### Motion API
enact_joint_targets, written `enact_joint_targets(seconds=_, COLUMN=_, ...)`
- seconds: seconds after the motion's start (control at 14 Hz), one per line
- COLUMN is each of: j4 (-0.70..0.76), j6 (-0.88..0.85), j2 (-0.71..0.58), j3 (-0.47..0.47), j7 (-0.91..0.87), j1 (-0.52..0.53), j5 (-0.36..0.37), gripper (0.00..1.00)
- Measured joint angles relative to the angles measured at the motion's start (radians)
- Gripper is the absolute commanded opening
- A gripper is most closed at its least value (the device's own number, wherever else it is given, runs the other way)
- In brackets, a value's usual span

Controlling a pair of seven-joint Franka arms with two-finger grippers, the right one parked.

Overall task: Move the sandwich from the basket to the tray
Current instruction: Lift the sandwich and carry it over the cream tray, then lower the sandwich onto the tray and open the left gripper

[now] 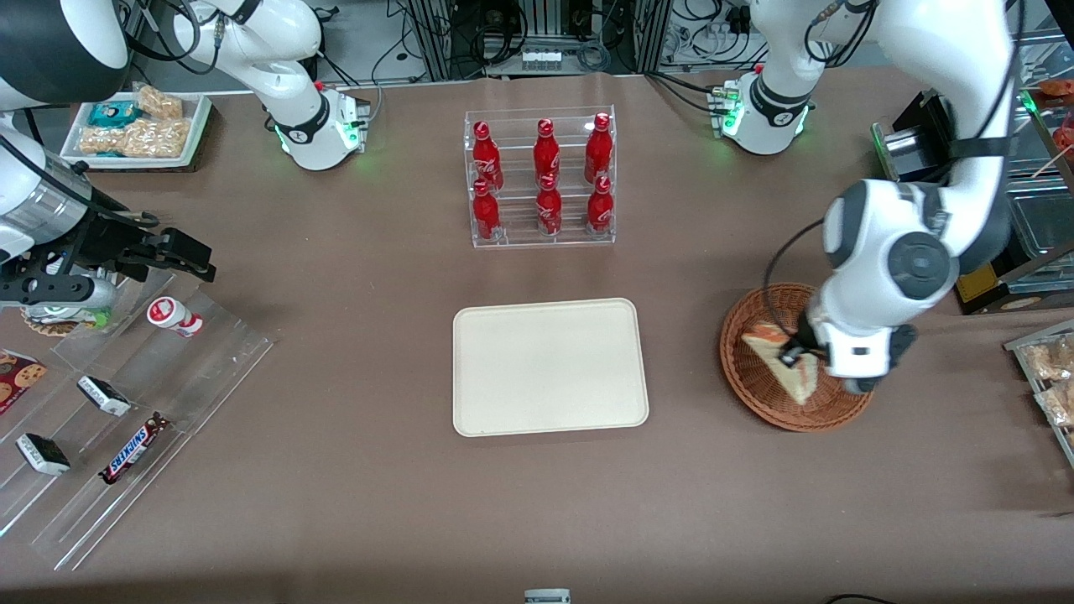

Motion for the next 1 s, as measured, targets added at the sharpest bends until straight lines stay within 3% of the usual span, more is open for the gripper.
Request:
enact_joint_targets(seconds=0.57, j4=0.260, j6=0.116, j2=0.286, j3=-0.023, j7=0.042, j1=-0.342, j5=0.000, gripper=0.05)
enact_joint_targets(seconds=1.0, j4=0.328, j6=0.232, j2=0.397, j3=-0.021, j7=0.009, j1=-0.468, j5=0.000, gripper=0.06)
